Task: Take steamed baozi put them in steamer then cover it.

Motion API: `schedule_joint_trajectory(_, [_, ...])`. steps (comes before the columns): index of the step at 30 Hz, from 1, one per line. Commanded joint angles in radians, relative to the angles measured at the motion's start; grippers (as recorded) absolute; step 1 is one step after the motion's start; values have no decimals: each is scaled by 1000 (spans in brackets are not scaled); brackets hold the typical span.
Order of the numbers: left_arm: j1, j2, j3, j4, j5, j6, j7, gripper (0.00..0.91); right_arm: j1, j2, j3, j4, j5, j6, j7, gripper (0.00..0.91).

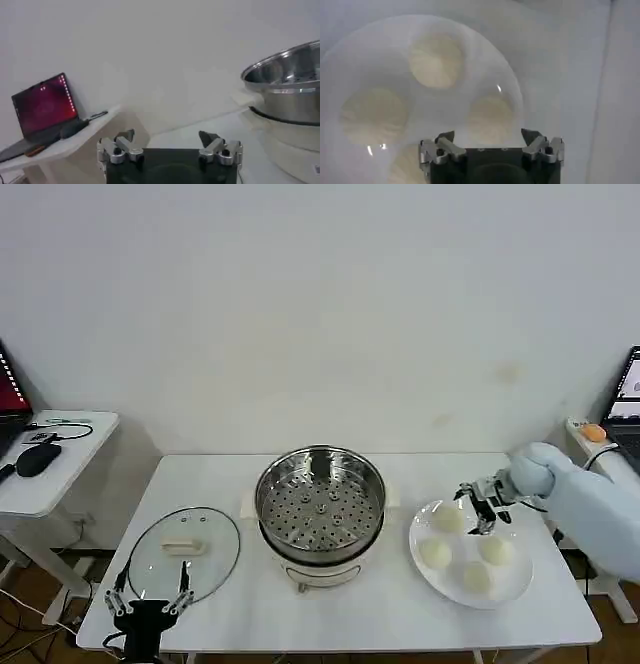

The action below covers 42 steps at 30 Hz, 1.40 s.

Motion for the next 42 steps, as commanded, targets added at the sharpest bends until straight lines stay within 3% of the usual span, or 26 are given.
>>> schedule_joint_trajectory(1, [0, 0, 1, 0, 1, -1, 0, 907, 35, 99, -51, -118, -24, -37, 3, 907])
schedule_joint_trajectory(8, [1, 0, -5, 1, 1, -3, 0, 907, 41, 131, -47, -182, -37, -45, 3, 907])
schedule_joint_trajectory(16, [-1, -1, -5, -1, 0, -2, 1, 907, 32, 135, -55, -181, -31, -47, -8, 786])
schedule_joint_trajectory(22, [-4, -2, -2, -2, 1, -1, 2, 907, 32, 133, -52, -174, -23, -52, -5, 645])
schedule_joint_trajectory(27, [-2, -1, -1, -8, 1, -1, 2, 907, 51, 119, -55, -152, -14, -50, -14, 615])
schedule_joint_trajectory(35, [1, -1, 1, -19, 0, 1, 2, 907, 174, 38, -109, -42, 59, -35, -40, 615])
schedule_joint_trajectory(42, [1, 3, 2, -22, -2, 3, 2, 907, 420, -16, -235, 73, 200, -19, -61, 615])
